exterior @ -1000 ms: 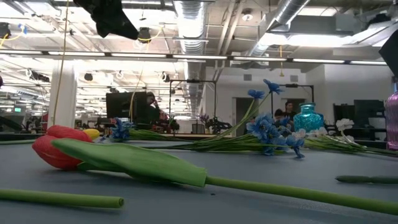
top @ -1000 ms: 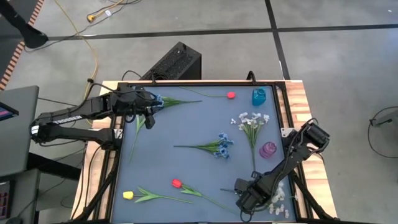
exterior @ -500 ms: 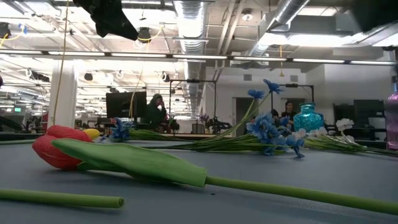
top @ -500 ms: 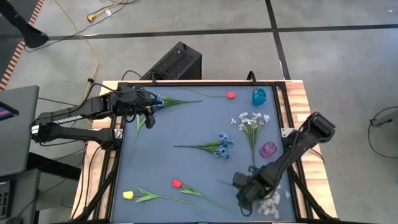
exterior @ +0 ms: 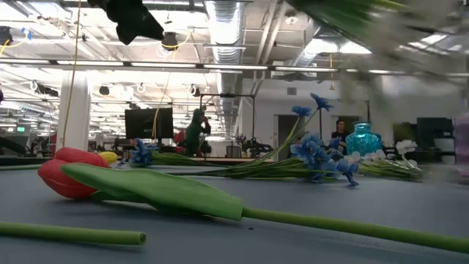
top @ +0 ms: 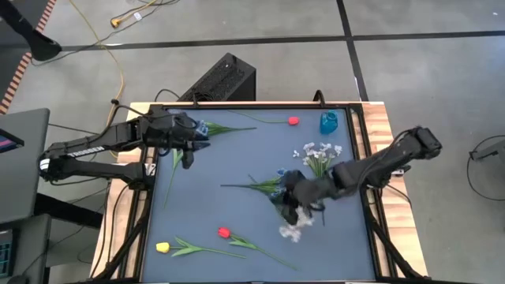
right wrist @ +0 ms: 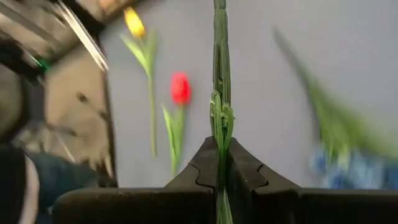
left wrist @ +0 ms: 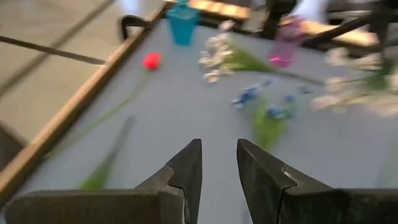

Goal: Sort flowers into vase by color
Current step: Put the bottom white flowers into the blue vase

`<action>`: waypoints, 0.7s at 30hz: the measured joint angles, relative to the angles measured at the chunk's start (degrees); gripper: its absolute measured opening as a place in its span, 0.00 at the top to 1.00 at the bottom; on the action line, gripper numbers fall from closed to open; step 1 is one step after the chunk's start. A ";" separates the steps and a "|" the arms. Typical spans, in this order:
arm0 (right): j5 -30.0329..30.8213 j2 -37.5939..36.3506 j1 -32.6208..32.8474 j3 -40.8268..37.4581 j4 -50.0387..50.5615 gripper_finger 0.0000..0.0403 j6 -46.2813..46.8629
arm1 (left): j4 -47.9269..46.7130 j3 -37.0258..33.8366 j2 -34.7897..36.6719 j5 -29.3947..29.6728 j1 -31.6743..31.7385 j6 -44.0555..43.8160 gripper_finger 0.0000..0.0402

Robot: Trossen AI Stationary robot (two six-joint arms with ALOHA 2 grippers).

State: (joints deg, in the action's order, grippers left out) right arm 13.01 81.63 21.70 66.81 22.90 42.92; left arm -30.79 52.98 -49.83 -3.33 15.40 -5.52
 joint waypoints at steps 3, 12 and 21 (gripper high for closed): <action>0.74 -1.65 -3.49 0.04 -6.82 0.90 -7.54 | 4.58 -0.15 -0.01 -6.71 -0.01 -3.36 0.78; 0.37 -1.53 -11.40 0.04 -24.72 0.90 -22.03 | 37.76 -7.42 -0.36 -14.72 -4.05 -11.78 0.78; -7.82 3.94 -18.36 0.09 -36.07 0.90 -21.60 | 47.99 -10.72 -3.17 -11.93 -6.95 -13.41 0.78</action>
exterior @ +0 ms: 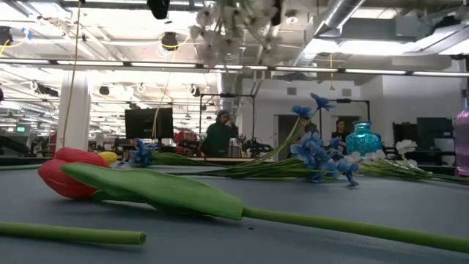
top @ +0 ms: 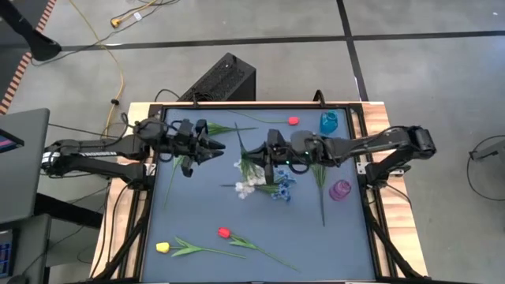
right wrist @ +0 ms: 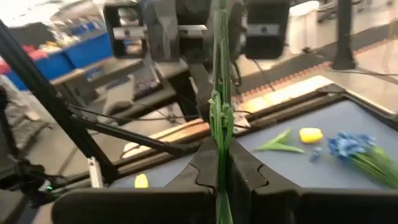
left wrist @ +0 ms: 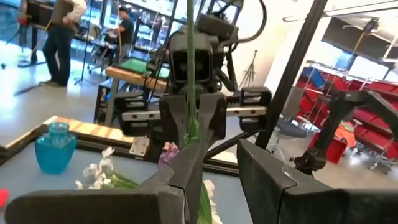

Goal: Sort flowers into vase by color
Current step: Put the bottom white flowers into the blue vase

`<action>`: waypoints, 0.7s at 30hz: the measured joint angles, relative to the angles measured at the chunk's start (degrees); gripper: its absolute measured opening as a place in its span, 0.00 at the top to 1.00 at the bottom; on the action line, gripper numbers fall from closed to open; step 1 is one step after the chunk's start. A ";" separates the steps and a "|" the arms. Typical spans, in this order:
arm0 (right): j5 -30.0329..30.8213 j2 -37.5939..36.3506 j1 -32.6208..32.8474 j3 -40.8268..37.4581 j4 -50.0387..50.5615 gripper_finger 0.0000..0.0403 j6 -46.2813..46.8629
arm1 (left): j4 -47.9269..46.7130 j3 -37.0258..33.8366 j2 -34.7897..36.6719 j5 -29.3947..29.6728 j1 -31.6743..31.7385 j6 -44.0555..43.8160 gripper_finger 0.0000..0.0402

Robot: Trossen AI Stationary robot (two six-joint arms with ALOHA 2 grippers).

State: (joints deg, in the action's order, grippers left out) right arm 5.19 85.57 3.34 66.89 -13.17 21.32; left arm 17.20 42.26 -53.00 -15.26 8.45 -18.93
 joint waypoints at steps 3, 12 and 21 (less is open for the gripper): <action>-4.04 2.45 -1.82 0.00 -3.92 0.90 1.34 | 0.12 0.00 -1.89 1.78 -0.77 -1.10 0.78; -10.23 4.93 -4.38 0.00 -5.70 0.90 4.08 | 0.29 0.00 -5.26 5.61 -1.29 -3.25 0.75; -9.99 4.93 -5.10 0.00 -5.67 0.90 3.74 | 1.97 0.03 -6.34 11.45 -1.25 -3.95 0.69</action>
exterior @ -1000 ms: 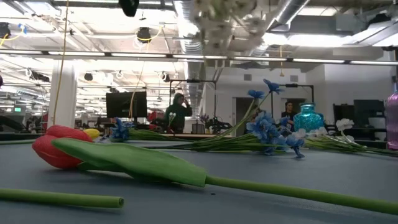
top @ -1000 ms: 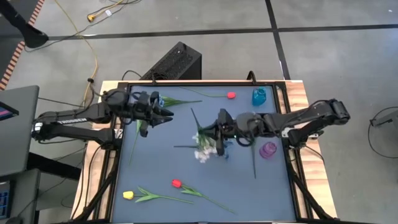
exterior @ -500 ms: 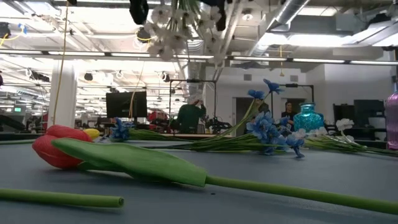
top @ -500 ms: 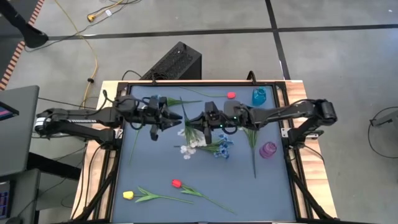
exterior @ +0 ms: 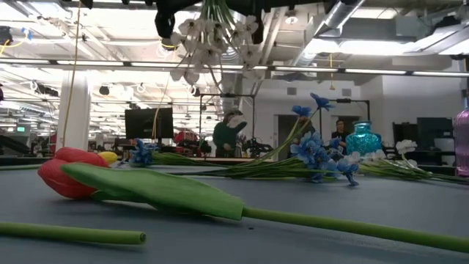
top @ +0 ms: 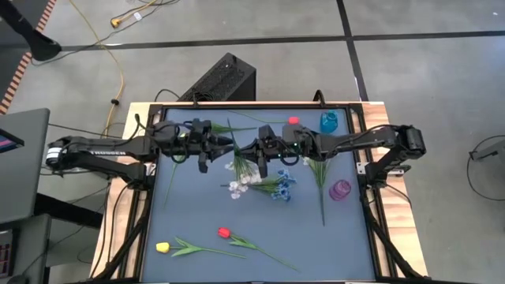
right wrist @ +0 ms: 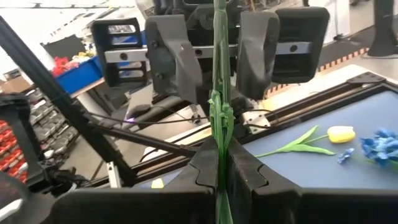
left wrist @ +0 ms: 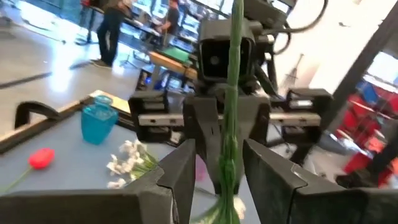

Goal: Sort flowers into vase by color
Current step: Put the bottom white flowers into the blue vase

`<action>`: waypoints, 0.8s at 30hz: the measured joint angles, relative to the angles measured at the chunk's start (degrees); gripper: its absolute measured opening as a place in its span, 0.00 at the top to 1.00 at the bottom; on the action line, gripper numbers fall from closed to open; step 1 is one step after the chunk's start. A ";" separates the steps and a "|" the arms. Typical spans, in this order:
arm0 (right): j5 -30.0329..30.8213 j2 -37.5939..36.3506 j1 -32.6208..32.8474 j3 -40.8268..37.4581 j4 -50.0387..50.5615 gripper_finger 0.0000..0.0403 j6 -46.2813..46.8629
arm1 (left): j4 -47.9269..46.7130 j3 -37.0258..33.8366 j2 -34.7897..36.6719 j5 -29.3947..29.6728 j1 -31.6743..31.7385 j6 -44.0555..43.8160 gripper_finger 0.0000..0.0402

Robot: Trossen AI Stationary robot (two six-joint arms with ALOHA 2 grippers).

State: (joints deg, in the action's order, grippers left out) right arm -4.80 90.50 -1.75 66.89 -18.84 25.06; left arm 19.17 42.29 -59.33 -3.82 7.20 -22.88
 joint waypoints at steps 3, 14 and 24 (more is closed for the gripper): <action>0.16 0.00 0.03 0.00 -0.05 0.90 -0.01 | 3.73 0.01 -2.49 -1.19 -0.18 -0.41 0.69; 0.38 0.00 -0.01 0.00 -0.08 0.90 0.00 | 7.28 0.03 -5.23 -1.95 -0.52 -1.08 0.71; 0.33 -0.02 0.21 -0.04 -1.44 0.82 -7.54 | 7.34 0.03 -4.74 -2.92 -0.51 -3.16 0.97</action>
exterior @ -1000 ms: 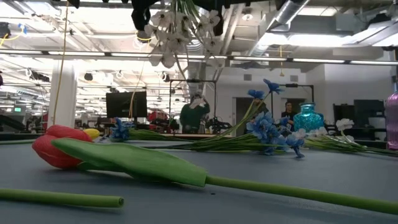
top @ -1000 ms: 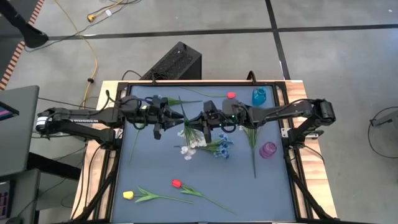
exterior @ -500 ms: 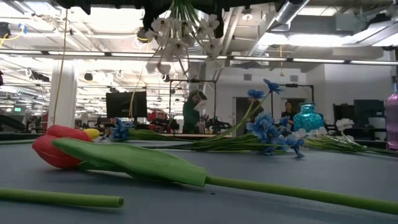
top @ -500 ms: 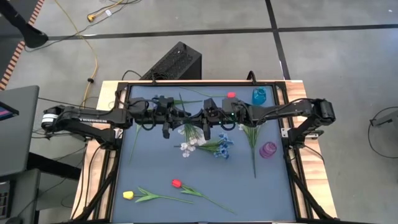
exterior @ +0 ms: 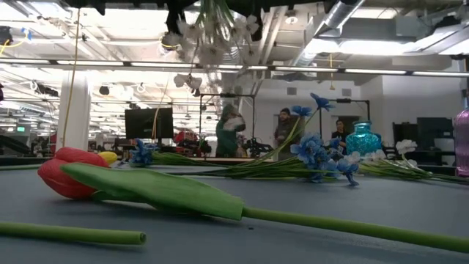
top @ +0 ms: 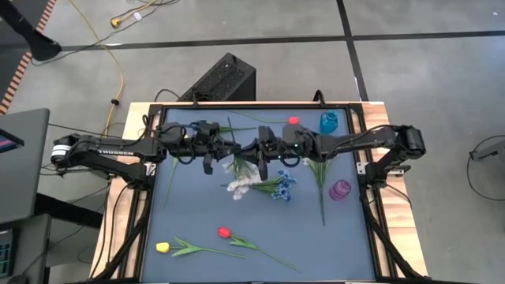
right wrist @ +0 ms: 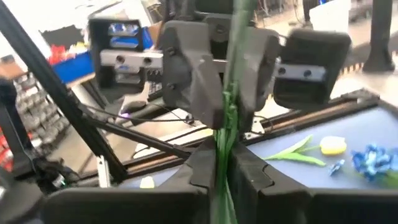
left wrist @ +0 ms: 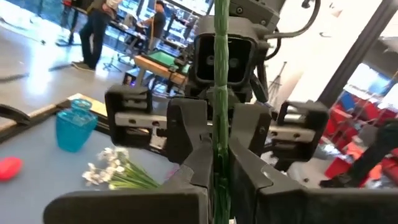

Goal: Sort flowers into vase by color
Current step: Put the bottom white flowers into the blue vase

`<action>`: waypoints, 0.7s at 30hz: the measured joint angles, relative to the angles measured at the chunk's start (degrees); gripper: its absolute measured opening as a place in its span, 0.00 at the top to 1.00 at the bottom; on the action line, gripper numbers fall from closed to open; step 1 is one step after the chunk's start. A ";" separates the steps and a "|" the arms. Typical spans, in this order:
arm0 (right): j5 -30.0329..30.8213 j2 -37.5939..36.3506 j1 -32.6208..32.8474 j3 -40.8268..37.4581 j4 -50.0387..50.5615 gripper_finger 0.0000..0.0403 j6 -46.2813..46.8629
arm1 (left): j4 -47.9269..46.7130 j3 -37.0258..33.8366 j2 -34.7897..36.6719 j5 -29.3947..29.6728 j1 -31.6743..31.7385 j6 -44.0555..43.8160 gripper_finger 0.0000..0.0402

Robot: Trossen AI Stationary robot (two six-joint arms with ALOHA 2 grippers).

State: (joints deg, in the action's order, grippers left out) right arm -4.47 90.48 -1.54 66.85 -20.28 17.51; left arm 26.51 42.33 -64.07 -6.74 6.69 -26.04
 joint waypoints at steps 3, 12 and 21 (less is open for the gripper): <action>0.00 -0.32 0.06 0.00 -0.91 0.70 -7.09 | 0.05 0.00 0.56 -1.27 0.75 -2.43 0.99; -0.07 -5.38 -0.48 0.02 9.72 0.35 -23.68 | -9.74 0.09 7.63 -5.32 9.23 -4.47 0.99; 9.04 -11.65 1.00 0.02 11.55 0.32 -60.66 | -20.29 0.04 8.95 -26.42 16.67 -28.12 0.99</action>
State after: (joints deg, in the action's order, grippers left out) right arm 4.57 78.83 -0.54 66.87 -8.73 -43.14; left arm 6.22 42.37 -55.12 -33.16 23.36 -54.16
